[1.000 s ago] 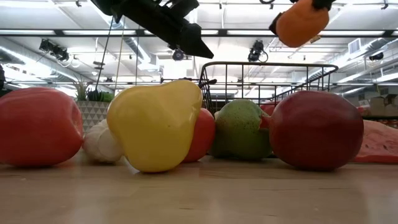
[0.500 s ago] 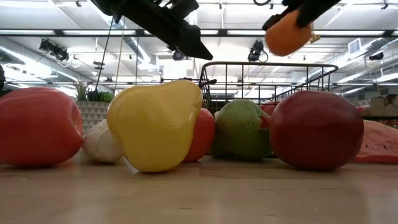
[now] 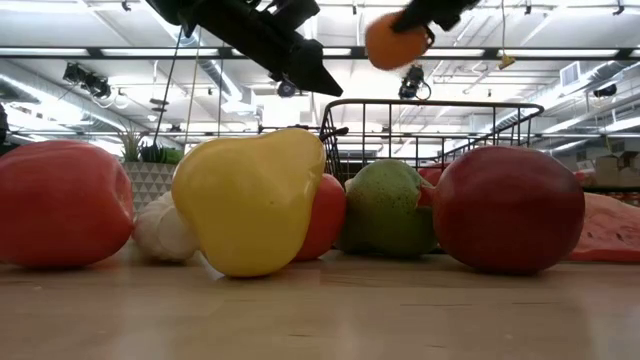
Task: Build produce basket
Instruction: Put the orange into the brown wire basket
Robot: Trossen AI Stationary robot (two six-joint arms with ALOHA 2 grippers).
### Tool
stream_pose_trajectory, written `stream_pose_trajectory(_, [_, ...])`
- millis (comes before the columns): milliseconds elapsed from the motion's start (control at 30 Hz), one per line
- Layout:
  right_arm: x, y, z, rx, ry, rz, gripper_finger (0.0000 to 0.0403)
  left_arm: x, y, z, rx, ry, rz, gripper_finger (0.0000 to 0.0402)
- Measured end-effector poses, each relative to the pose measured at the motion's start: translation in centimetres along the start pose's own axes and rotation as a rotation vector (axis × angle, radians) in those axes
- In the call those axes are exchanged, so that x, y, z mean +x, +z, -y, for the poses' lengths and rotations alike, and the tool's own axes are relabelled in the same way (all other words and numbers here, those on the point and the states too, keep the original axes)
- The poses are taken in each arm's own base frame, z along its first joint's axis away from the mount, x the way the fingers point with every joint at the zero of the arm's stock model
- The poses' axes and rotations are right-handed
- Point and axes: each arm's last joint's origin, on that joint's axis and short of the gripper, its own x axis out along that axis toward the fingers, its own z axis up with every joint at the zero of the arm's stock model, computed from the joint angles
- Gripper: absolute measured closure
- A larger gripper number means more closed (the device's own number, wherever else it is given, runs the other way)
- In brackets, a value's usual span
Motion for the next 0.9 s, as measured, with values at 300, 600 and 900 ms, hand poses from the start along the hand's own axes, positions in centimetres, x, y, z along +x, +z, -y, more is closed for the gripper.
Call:
stream_pose_trajectory(300, [-0.1,1.3,0.1,-0.002,-0.013,0.135,0.0050,0.0,-0.2,0.1,0.011,-0.006,-0.015,0.0113])
stream_pose_trajectory(600, [0.7,-0.3,0.0,-0.005,-0.004,0.051,0.0050,0.0,-0.2,0.1,0.011,-0.008,-0.018,0.0113])
stream_pose_trajectory(900, [1.9,-2.6,0.0,0.004,-0.019,-0.034,0.0050,0.0,-0.2,0.1,0.009,-0.008,-0.018,0.0113])
